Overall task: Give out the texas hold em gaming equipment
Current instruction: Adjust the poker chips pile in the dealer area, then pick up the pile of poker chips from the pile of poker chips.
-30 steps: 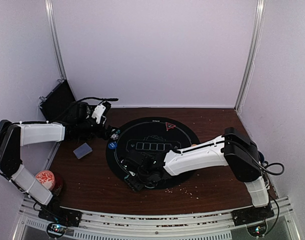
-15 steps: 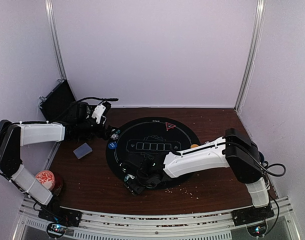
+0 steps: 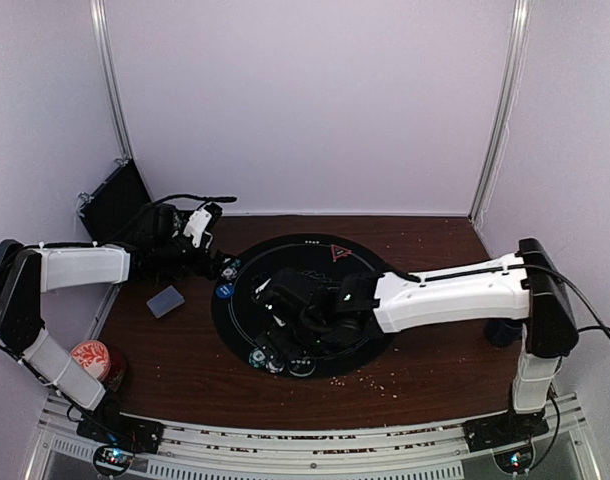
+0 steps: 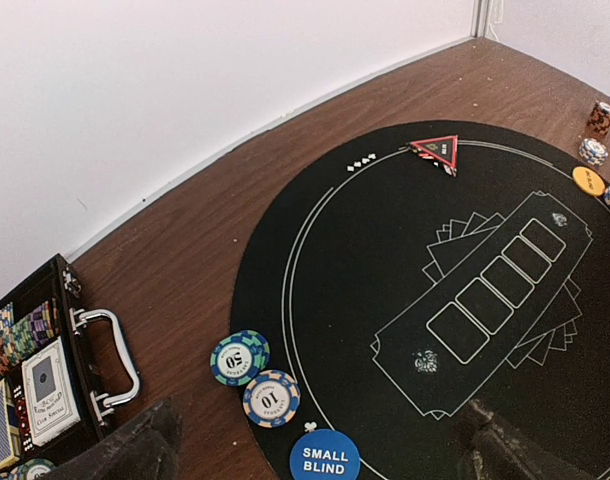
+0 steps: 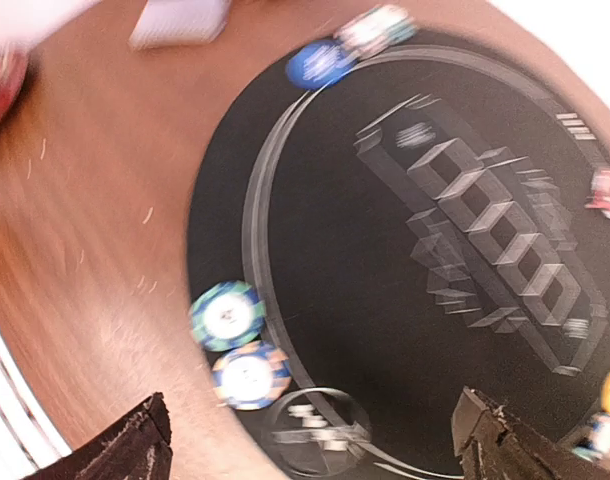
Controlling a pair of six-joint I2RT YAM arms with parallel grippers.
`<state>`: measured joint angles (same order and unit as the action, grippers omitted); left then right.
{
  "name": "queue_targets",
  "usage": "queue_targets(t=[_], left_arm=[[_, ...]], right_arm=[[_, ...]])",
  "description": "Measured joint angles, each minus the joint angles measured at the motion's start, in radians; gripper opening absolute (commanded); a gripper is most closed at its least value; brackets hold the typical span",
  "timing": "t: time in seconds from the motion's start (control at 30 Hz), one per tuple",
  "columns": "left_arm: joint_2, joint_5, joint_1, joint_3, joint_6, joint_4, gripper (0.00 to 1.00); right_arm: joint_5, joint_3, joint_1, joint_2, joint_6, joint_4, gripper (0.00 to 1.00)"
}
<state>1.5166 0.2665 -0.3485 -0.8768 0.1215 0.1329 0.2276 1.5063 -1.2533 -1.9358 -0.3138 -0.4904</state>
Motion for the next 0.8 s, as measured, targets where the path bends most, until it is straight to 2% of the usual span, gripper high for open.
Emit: queue_targets(t=[0.13,0.33,0.43,0.53,0.8], left_arm=[[0.0,0.002,0.0,0.0,0.0,-0.001,0.98],[0.0,0.003,0.0,0.0,0.0,-0.002,0.98],[0.0,0.003,0.0,0.0,0.0,-0.002,0.98],[0.002,0.003,0.0,0.0,0.0,-0.002,0.98],[0.013,0.006,0.0,0.0,0.0,-0.003,0.98]], right_arm=[[0.068,-0.06,0.079,0.143,-0.052,-0.008,1.0],[0.132,-0.235,0.397,0.282,-0.166,-0.008,1.0],[0.171,-0.314,0.557,0.292,-0.226,-0.014,1.0],[0.193,-0.359,0.653,0.286,-0.273,-0.016,1.0],[0.254,-0.43,0.791,0.242,-0.394,0.015,1.0]])
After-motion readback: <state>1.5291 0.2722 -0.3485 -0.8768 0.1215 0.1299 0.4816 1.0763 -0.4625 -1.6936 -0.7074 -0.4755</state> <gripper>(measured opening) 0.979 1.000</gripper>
